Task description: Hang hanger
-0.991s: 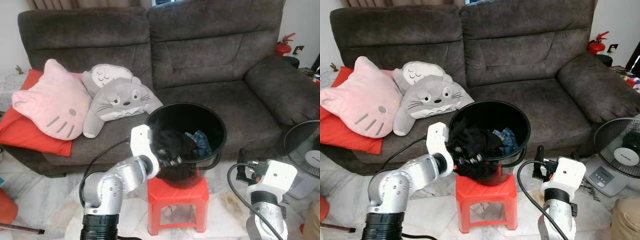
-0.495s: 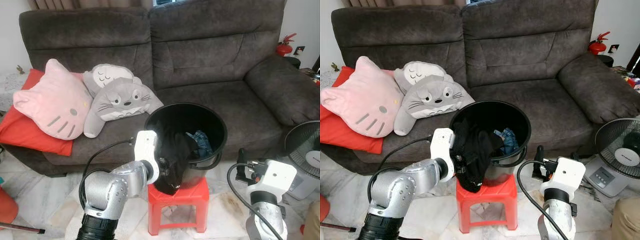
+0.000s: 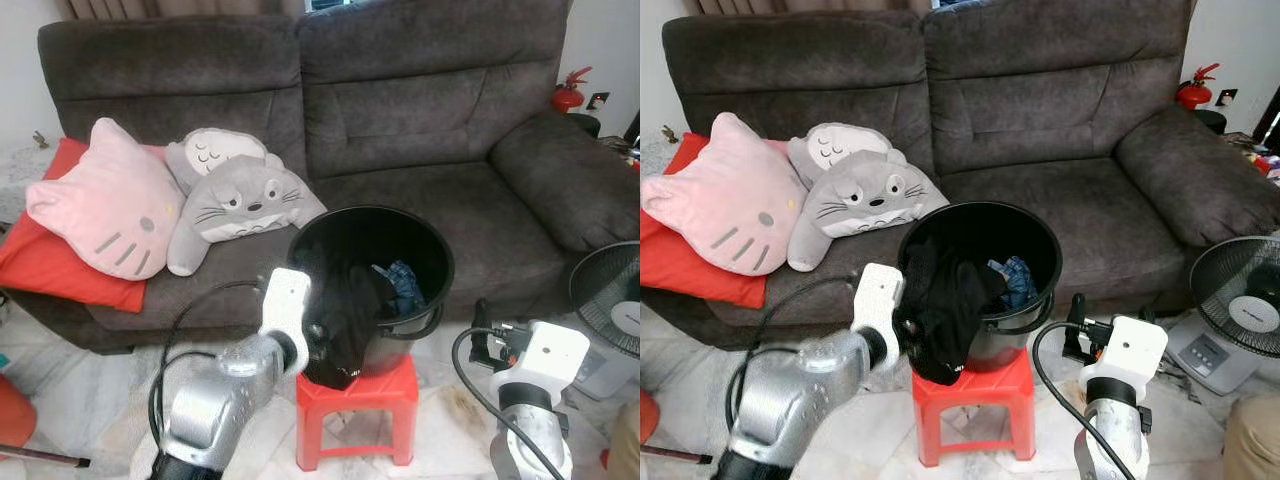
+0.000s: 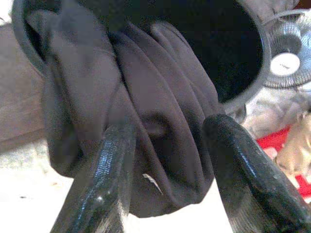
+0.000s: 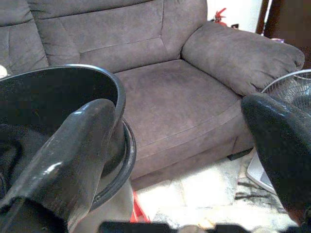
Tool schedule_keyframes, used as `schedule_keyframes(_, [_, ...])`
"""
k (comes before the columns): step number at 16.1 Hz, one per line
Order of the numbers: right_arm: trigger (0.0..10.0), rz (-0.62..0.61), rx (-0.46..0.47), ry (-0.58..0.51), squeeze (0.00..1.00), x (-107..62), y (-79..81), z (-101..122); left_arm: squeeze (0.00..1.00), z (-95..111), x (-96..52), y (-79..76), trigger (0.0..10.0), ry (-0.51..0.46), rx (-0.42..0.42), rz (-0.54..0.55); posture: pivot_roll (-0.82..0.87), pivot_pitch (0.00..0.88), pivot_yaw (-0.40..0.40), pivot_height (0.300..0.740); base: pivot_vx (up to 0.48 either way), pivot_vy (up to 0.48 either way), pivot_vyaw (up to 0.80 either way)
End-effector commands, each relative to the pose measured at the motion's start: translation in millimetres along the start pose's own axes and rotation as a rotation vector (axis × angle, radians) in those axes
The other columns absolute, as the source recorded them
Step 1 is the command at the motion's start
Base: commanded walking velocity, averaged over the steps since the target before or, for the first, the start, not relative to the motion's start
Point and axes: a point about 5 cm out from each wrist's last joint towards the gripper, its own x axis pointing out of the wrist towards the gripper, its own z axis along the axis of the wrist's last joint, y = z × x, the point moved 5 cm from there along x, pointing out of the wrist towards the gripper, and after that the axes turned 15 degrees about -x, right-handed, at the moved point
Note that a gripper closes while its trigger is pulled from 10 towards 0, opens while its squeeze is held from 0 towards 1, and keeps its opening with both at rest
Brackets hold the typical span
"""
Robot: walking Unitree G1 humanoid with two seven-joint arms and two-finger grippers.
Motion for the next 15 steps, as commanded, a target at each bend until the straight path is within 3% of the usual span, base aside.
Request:
schedule_keyframes(1, [10.0, 0.008, 0.001, -0.003, 0.00, 1.4, 3.0, 1, 0.00, 4, -2.0, -5.8, 10.0, -0.011, 0.029, -0.015, -0.04, 0.000, 0.077, 0.740, 0.000, 0.000, 0.00])
schedule_keyframes(2, [10.0, 0.010, 0.000, -0.003, 0.00, 1.4, 3.5, 1, 0.60, 0, -0.2, -6.4, 10.0, -0.003, 0.031, -0.001, -0.04, 0.000, 0.077, 0.740, 0.000, 0.000, 0.00])
schedule_keyframes(3, [10.0, 0.013, 0.003, -0.004, 0.00, 1.8, 5.8, 2, 1.00, -6, 5.5, -6.5, 10.0, -0.003, -0.005, 0.024, -0.05, 0.000, 0.079, 0.740, 0.000, 0.000, 0.00])
schedule_keyframes(7, [10.0, 0.011, 0.007, -0.005, 0.00, 2.2, 6.5, 2, 1.00, -8, 13.6, -7.4, 10.0, -0.056, -0.122, 0.033, -0.04, 0.000, 0.076, 0.740, 0.000, 0.000, 0.00])
schedule_keyframes(9, [10.0, 0.009, 0.006, -0.005, 0.00, 2.3, 6.3, 2, 1.00, -10, 18.4, -7.7, 10.0, -0.068, -0.113, 0.050, -0.05, 0.000, 0.079, 0.740, 0.000, 0.000, 0.00])
schedule_keyframes(12, [10.0, 0.005, 0.008, -0.008, 0.00, 2.5, 6.0, 3, 1.00, 6, 24.1, -6.1, 10.0, -0.162, -0.047, 0.093, -0.05, 0.000, 0.079, 0.740, 0.000, 0.000, 0.00])
schedule_keyframes(15, [10.0, 0.005, 0.011, -0.009, 0.00, 2.0, 6.6, 4, 1.00, -4, 28.8, -20.0, 10.0, -0.104, -0.045, 0.024, -0.06, 0.000, 0.080, 0.740, 0.000, 0.000, 0.00])
